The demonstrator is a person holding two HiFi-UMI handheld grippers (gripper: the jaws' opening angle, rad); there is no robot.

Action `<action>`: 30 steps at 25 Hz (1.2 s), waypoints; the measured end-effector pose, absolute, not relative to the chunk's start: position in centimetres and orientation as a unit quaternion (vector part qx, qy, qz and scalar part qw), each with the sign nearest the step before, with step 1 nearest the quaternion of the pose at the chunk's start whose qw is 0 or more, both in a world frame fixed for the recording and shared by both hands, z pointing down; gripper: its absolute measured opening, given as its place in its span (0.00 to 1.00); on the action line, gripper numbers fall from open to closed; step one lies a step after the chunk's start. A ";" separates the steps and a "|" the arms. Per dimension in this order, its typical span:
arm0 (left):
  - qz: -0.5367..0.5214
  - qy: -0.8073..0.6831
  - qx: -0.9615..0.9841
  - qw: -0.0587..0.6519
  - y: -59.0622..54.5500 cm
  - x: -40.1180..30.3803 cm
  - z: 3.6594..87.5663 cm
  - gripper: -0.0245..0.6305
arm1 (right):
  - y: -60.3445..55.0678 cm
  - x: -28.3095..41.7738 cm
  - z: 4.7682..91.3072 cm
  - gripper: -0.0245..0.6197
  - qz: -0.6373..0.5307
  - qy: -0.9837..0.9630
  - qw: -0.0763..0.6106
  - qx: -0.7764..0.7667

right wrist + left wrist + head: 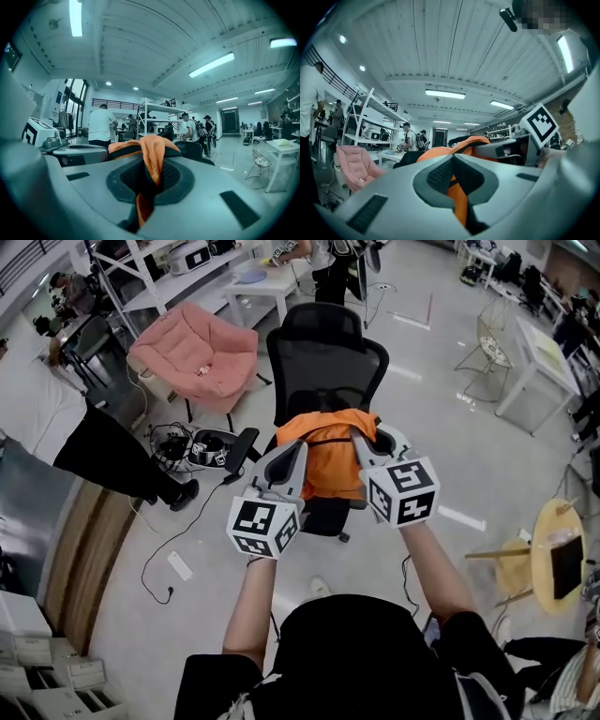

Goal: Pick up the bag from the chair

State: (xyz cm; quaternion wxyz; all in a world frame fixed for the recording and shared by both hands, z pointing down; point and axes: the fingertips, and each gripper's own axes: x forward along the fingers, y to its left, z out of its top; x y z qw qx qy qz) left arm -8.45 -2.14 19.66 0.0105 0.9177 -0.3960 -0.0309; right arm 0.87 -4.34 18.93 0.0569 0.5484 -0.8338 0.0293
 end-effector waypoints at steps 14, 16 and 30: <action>-0.016 -0.399 0.917 -0.002 5.0 -3.5 19.3 0.05 | 2.3 4.7 18.5 0.05 0.029 -0.844 0.054 0.533; -0.011 -0.400 0.916 -0.003 6.1 -2.9 19.5 0.05 | 3.5 5.4 18.2 0.05 0.027 -0.845 0.053 0.532; -0.013 -0.401 0.916 0.013 13.6 -1.0 19.4 0.05 | 10.7 8.2 17.6 0.05 0.024 -0.840 0.037 0.541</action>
